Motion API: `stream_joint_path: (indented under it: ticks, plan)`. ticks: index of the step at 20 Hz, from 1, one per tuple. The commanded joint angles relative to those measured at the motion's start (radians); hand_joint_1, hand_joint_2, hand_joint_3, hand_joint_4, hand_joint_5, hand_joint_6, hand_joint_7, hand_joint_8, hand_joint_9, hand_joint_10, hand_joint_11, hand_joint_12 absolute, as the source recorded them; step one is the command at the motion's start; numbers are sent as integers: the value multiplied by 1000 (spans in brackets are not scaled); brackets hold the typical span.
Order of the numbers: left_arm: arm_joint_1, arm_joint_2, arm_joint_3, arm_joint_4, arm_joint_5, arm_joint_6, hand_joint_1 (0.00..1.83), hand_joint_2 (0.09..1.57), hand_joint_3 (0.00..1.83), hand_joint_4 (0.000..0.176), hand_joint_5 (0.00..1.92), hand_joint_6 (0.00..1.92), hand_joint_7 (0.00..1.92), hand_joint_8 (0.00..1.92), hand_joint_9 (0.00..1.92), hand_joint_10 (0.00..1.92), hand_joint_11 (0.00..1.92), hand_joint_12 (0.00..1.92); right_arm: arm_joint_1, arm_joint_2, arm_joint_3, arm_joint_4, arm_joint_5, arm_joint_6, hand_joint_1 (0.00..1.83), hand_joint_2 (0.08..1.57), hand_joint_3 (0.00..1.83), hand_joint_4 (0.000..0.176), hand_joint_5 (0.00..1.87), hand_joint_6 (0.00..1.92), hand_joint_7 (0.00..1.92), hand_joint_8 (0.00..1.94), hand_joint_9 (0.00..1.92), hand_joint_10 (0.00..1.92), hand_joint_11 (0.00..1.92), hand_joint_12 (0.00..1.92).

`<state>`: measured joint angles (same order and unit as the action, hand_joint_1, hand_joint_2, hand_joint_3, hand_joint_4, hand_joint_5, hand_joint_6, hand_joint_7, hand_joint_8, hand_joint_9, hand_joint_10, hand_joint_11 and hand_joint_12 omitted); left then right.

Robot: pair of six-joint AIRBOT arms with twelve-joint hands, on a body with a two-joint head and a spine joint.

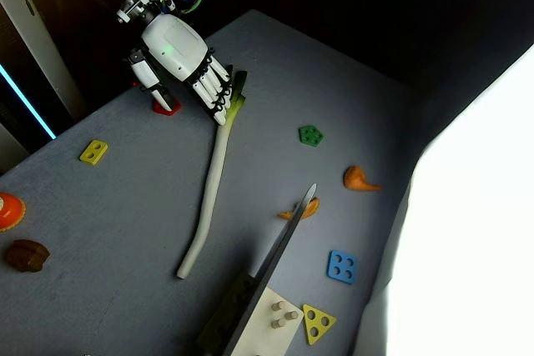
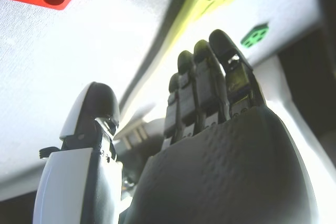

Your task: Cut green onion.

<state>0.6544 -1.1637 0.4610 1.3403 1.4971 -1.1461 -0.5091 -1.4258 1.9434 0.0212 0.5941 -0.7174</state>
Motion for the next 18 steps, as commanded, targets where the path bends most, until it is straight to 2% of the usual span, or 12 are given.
stream_joint_path:
  ticks: [1,3,6,8,9,10,11,13,14,16,17,18]
  plan:
    - [1,-2,7,73,56,2,762,1308,0,41,138,1,336,1,310,10,0,891,1,7,8,25,121,5,1096,1057,0,15,7,2,0,0,0,0,0,0]
    - [-1,-2,12,69,54,2,688,1326,0,39,99,2,323,0,281,3,0,868,-3,7,9,25,121,9,1085,1057,0,12,30,12,1,0,0,0,0,0]
    - [-2,-2,21,68,54,2,710,1315,0,41,122,9,350,8,306,11,0,884,-6,7,9,25,121,15,1057,1061,0,0,88,34,102,36,76,32,0,0]
    - [-2,-2,24,68,54,2,712,1314,0,44,130,11,366,12,306,10,0,883,-9,7,9,25,120,15,1058,1040,0,0,215,48,250,31,176,65,0,296]
    - [-2,-2,25,68,54,2,719,1311,0,41,141,13,369,11,310,10,0,879,-10,7,9,25,120,15,1072,1041,0,0,300,88,333,49,229,93,0,546]
    - [-2,-2,25,68,54,2,672,1326,1,36,119,3,352,2,293,2,0,835,-10,6,9,25,120,15,1069,1037,0,0,332,235,423,78,251,278,0,894]
    - [-2,-3,25,68,54,2,664,1328,2,38,121,3,367,8,297,4,0,825,-10,6,9,25,120,16,1071,1031,0,0,284,481,460,123,183,587,0,1105]
    - [0,-4,24,68,54,2,670,1321,0,45,128,3,381,7,318,9,0,851,-10,6,9,25,120,16,1090,1003,0,0,202,1023,326,784,121,1131,0,1368]
    - [0,-5,24,68,54,2,669,1321,0,46,127,2,382,6,320,10,0,854,-10,6,9,25,120,19,1094,999,0,0,185,1099,267,958,103,1206,0,1428]
    - [1,-5,24,68,54,2,669,1321,0,46,127,2,382,6,320,10,0,854,-10,6,9,25,120,20,1094,999,0,0,185,1099,267,958,103,1206,0,1428]
    - [1,-5,24,68,54,2,689,1319,0,44,141,6,393,8,318,8,0,853,-10,6,9,25,120,20,1099,1007,0,0,313,1287,352,1257,227,1432,0,1713]
    - [3,-5,24,71,54,2,689,1319,0,44,141,6,393,8,318,8,0,853,-10,6,9,25,120,20,1099,1007,0,0,313,1287,352,1257,227,1432,0,1713]
